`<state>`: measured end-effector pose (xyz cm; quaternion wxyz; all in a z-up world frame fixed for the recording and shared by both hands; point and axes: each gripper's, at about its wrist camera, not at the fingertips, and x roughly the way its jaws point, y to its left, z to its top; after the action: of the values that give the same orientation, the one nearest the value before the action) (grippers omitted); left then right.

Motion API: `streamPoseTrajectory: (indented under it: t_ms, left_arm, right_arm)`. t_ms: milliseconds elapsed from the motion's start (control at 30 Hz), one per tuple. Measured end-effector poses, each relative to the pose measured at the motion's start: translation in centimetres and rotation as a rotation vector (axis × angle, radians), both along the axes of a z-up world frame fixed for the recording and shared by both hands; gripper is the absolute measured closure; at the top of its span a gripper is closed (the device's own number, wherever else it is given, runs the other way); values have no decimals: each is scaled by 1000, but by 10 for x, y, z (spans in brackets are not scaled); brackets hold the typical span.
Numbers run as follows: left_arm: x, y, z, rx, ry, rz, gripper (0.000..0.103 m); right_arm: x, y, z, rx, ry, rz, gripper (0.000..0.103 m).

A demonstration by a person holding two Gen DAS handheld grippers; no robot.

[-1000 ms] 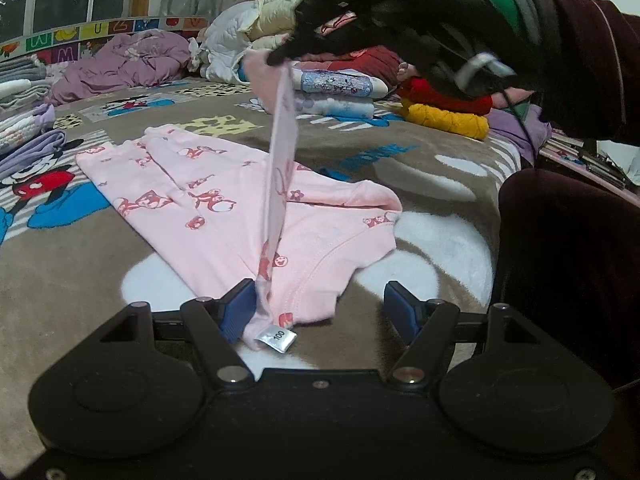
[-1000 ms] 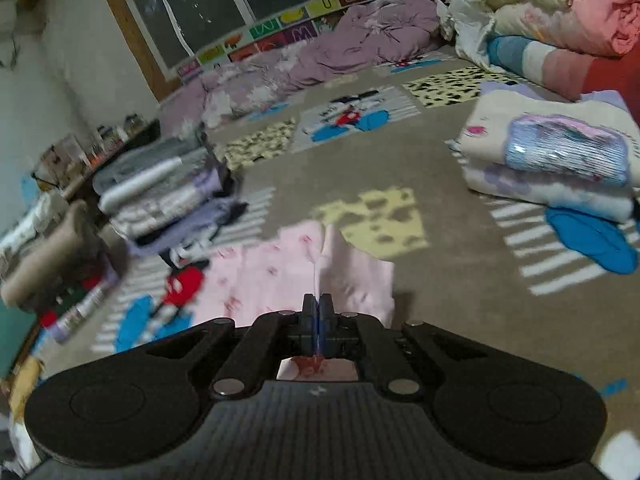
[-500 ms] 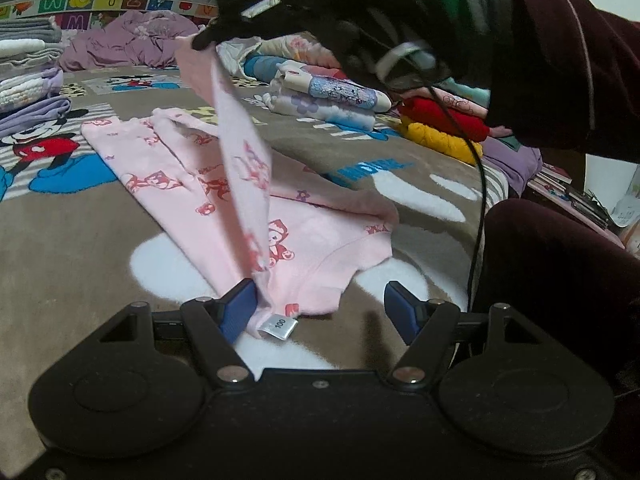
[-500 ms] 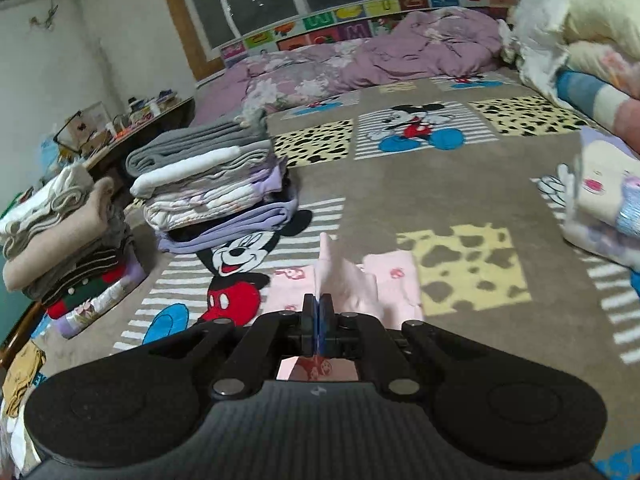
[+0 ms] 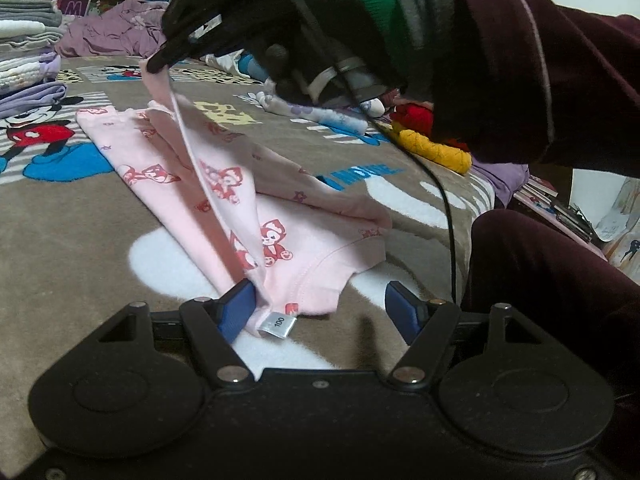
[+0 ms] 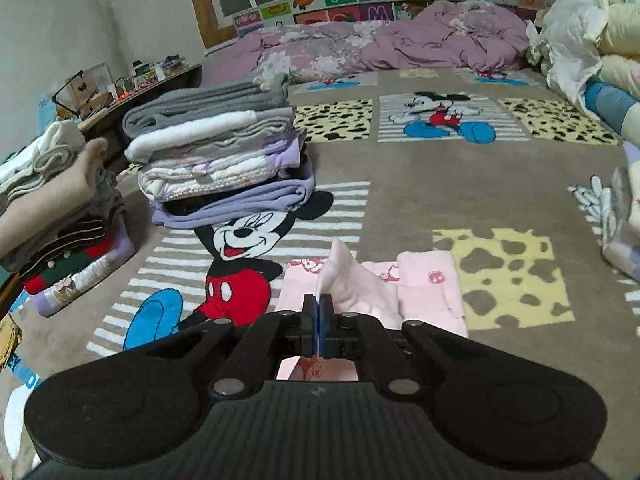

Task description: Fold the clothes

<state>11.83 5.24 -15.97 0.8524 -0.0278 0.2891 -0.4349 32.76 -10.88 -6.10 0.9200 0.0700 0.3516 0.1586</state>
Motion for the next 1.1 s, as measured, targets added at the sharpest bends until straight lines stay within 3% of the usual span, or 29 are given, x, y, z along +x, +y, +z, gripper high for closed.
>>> streamPoseTrajectory:
  t_ms: [400,733,800,900,967,1100]
  left_arm:
    - [10,11,0,-71,72,-4,32]
    - [11,10,1,-72,81,-14,31]
    - [10,10,1,-72,82,-14,31]
    - [8,10,1,-71,81,-14,31]
    - [9,10,1,-73,84,-13,31]
    - [9,10,1,-72,85,-11,30]
  right_arm:
    - [23,30,-38,-41,53,8,100]
    - [33,48,-59,-107,81,47,100]
    - [34,49,-60,-85,80,75,93]
    - [34,40,-51,25,58,111,89]
    - [32,29,-41,39,28,96,81]
    - [32,3,-31,31,5,31,80]
